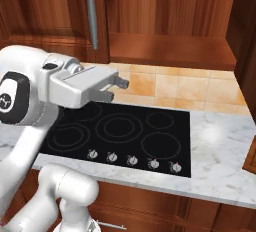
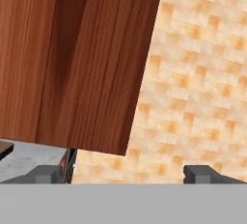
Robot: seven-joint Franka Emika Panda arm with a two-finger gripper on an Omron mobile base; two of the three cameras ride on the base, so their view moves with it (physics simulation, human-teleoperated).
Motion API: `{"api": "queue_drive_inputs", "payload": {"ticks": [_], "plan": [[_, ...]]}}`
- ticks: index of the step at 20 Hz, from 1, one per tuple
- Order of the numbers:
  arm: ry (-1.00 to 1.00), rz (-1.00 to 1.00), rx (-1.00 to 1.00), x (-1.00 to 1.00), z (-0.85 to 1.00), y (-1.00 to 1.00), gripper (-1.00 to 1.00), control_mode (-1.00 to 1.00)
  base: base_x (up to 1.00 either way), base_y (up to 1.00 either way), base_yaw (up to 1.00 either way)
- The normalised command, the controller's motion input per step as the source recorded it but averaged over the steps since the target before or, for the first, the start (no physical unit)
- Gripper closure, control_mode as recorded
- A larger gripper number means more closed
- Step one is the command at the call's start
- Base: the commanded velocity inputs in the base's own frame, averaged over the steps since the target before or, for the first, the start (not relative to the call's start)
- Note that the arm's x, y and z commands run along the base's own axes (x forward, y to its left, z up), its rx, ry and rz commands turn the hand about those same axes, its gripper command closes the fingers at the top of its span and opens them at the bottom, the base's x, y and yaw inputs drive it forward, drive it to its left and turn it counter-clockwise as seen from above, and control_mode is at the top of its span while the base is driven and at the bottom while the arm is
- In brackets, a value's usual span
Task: Open the cabinet, retrieve the rolling pin, and place it next to the meat on the cutting board to prepare for tenderizing.
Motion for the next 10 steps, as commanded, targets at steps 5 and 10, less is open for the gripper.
{"api": "queue_drive_inputs", "payload": {"ticks": [5, 10], "plan": [[-0.21, 0.17, 0.02, -0.27, 0.00, 0.96, -1.00, -1.00, 0.00, 0.00, 0.00], [-0.16, 0.26, 0.01, -0.16, 0.07, 0.88, -1.00, -1.00, 0.00, 0.00, 0.00]]}}
